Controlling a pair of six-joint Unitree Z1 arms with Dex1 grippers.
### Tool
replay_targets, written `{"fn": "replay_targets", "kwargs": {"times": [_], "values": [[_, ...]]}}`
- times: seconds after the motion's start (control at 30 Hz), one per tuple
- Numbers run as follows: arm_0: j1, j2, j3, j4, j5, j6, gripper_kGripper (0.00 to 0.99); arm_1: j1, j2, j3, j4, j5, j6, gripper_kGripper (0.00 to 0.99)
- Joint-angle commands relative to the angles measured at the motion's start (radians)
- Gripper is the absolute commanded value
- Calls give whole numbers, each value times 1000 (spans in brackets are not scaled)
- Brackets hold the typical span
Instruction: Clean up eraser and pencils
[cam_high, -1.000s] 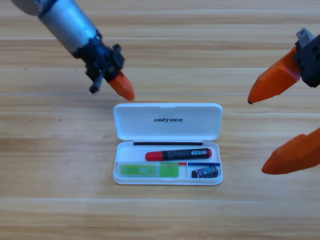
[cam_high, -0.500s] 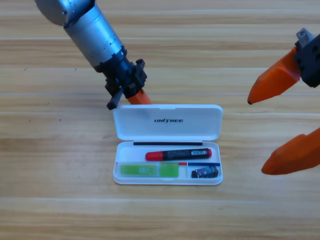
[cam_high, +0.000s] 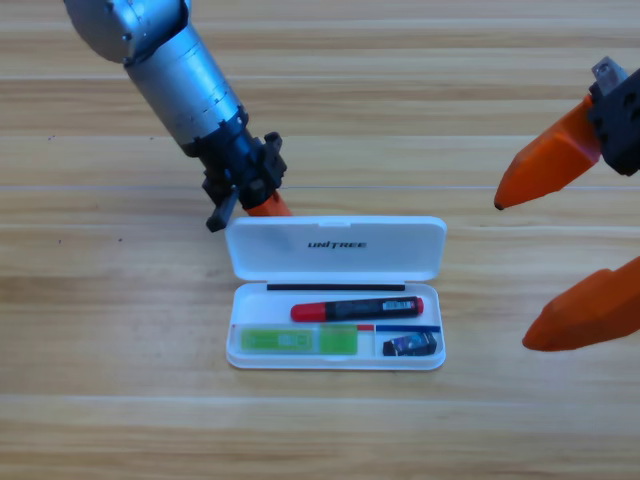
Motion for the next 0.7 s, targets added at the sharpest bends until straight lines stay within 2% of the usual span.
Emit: {"fn": "replay_targets", "kwargs": {"times": [0.03, 0.3, 0.7], "values": [[-32, -26, 26, 23, 12, -14, 0, -26, -4, 24, -22, 23, 8, 986], [-46, -49, 43, 60, 6, -9, 0, -26, -2, 24, -22, 23, 9, 986], [-66, -34, 101, 46, 10, -4, 0, -26, 5, 22, -20, 23, 9, 986]]}}
